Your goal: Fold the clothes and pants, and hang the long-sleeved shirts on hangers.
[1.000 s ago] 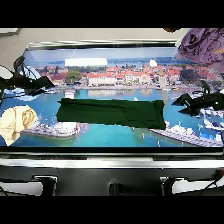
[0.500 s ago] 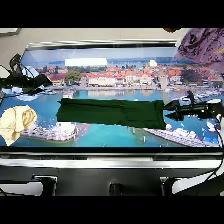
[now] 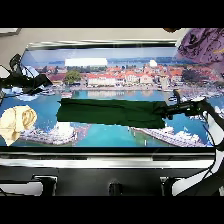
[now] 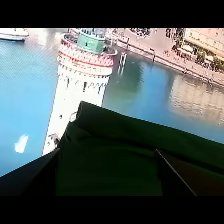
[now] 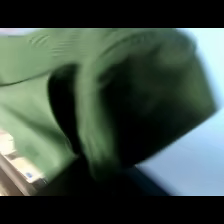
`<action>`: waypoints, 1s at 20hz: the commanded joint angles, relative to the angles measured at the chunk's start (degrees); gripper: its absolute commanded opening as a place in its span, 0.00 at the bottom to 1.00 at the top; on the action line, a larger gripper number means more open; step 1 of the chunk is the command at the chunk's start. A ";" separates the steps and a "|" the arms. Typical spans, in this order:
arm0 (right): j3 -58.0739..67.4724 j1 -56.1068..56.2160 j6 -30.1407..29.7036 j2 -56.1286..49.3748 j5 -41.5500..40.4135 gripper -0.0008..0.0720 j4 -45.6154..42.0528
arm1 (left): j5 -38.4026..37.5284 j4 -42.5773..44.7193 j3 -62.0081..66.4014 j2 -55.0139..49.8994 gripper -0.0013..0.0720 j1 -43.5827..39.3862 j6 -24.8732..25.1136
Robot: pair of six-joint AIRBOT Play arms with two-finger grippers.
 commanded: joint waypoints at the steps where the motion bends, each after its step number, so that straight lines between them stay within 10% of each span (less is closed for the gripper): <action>1: 0.68 1.64 1.66 2.19 -0.76 0.06 -0.98 | 0.20 -1.66 0.00 -0.31 0.90 -0.48 0.04; 5: 5.81 1.64 11.91 9.79 0.74 0.06 -12.37 | 0.94 -6.71 0.00 -3.91 0.04 -5.75 0.48; 20: 21.66 1.70 27.19 24.57 13.46 0.06 -32.00 | 19.50 -36.74 14.19 -30.58 0.04 -45.16 -3.15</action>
